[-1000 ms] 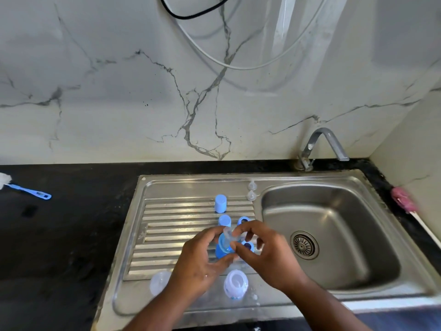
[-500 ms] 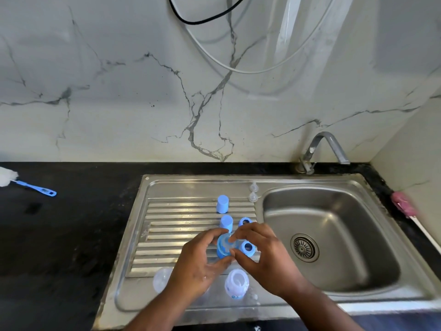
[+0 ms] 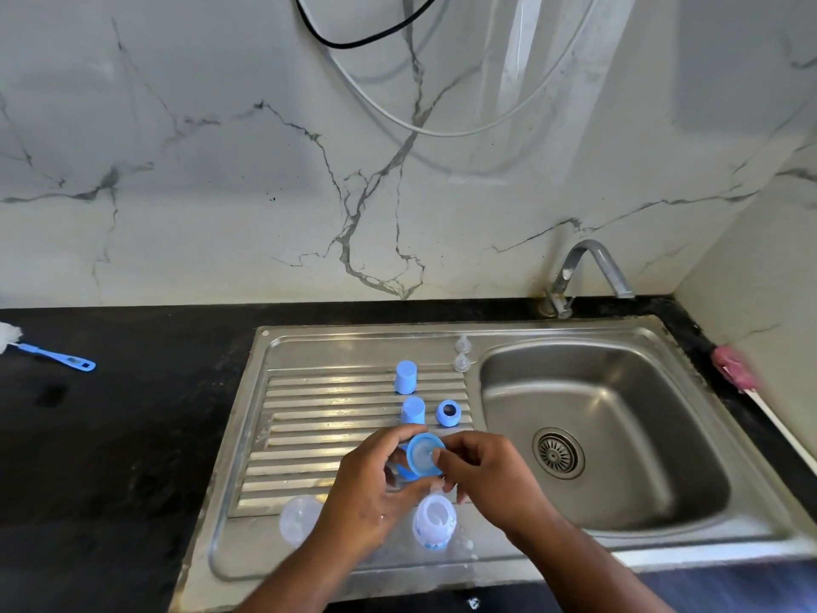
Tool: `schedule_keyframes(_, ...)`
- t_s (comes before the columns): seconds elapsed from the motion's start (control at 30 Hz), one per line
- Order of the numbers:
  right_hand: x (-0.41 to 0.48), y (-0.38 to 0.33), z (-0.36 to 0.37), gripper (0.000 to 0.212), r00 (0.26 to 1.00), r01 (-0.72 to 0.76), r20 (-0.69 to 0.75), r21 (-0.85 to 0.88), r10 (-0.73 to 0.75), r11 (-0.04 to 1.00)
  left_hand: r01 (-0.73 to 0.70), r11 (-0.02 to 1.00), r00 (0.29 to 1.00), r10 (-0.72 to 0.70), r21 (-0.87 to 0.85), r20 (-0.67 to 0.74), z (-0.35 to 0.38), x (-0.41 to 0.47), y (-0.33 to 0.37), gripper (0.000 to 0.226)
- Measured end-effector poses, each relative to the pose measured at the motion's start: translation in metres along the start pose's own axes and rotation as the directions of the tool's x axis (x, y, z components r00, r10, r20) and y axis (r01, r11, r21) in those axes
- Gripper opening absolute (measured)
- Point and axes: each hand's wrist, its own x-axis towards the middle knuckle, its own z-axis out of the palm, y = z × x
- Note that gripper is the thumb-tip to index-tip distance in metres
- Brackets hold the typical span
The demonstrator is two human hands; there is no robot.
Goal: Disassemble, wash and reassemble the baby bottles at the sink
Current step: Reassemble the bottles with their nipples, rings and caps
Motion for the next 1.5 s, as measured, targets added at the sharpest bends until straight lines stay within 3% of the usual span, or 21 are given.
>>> schedule_keyframes(0.13, 0.001, 0.002, 0.002, 0.007, 0.997, 0.006, -0.080, -0.013, -0.007, 1.000, 0.101, 0.987, 0.995, -0.101, -0.122, 0.011, 0.002, 0.000, 0.001, 0.031)
schedule_keyframes(0.27, -0.001, -0.001, 0.001, 0.005, 0.998, 0.024, -0.059, -0.008, -0.024, 1.000, 0.190, 0.958, 0.981, -0.195, -0.217, -0.002, -0.001, 0.004, 0.000, 0.020)
schedule_keyframes(0.4, -0.003, -0.001, 0.005, 0.006, 0.992, 0.058, -0.106, -0.068, -0.065, 0.996, 0.206, 0.949, 0.978, -0.207, -0.240, 0.025, 0.000, 0.004, 0.000, 0.015)
schedule_keyframes(0.5, -0.002, -0.002, 0.004, 0.006, 0.991, 0.103, -0.087, 0.003, -0.102, 0.995, 0.196, 0.925, 0.976, -0.216, -0.327, -0.027, 0.001, 0.007, 0.000, 0.012)
schedule_keyframes(0.63, -0.002, -0.002, -0.002, 0.014, 0.991, 0.135, -0.009, 0.173, -0.136, 0.976, 0.255, 0.715, 0.941, -0.340, -0.651, -0.005, -0.002, 0.014, 0.000, 0.029)
schedule_keyframes(0.8, -0.003, -0.003, -0.001, 0.016, 0.982, 0.188, -0.020, 0.177, -0.188, 0.966, 0.313, 0.592, 0.929, -0.353, -0.743, 0.110, -0.002, 0.015, 0.004, 0.032)
schedule_keyframes(0.9, -0.003, -0.002, 0.000, 0.013, 0.979, 0.199, -0.068, 0.168, -0.190, 0.965, 0.361, 0.607, 0.921, -0.351, -0.708, 0.168, -0.002, 0.013, 0.009, 0.022)
schedule_keyframes(0.97, -0.003, -0.003, -0.001, 0.008, 0.975, 0.216, -0.081, 0.135, -0.206, 0.967, 0.368, 0.658, 0.924, -0.337, -0.657, 0.180, -0.005, 0.013, 0.012, 0.028)
schedule_keyframes(1.17, -0.004, -0.009, -0.003, 0.014, 0.945, 0.300, -0.145, 0.010, -0.295, 0.954, 0.217, 0.841, 0.972, -0.143, -0.496, 0.184, -0.013, 0.012, 0.015, 0.042)
schedule_keyframes(1.27, -0.002, -0.004, 0.001, 0.012, 0.876, 0.417, -0.200, -0.145, -0.439, 0.897, 0.181, 0.859, 0.983, -0.152, -0.480, 0.098, -0.011, 0.014, 0.012, 0.039)
schedule_keyframes(1.4, -0.002, -0.006, 0.005, 0.014, 0.717, 0.584, -0.209, -0.341, -0.665, 0.737, 0.149, 0.859, 0.988, -0.151, -0.490, 0.037, -0.009, 0.019, 0.011, 0.040)
schedule_keyframes(1.5, 0.000, -0.012, -0.006, 0.014, 0.724, 0.581, -0.206, -0.332, -0.658, 0.743, 0.150, 0.835, 0.989, -0.125, -0.529, 0.084, -0.010, 0.022, 0.016, 0.040)
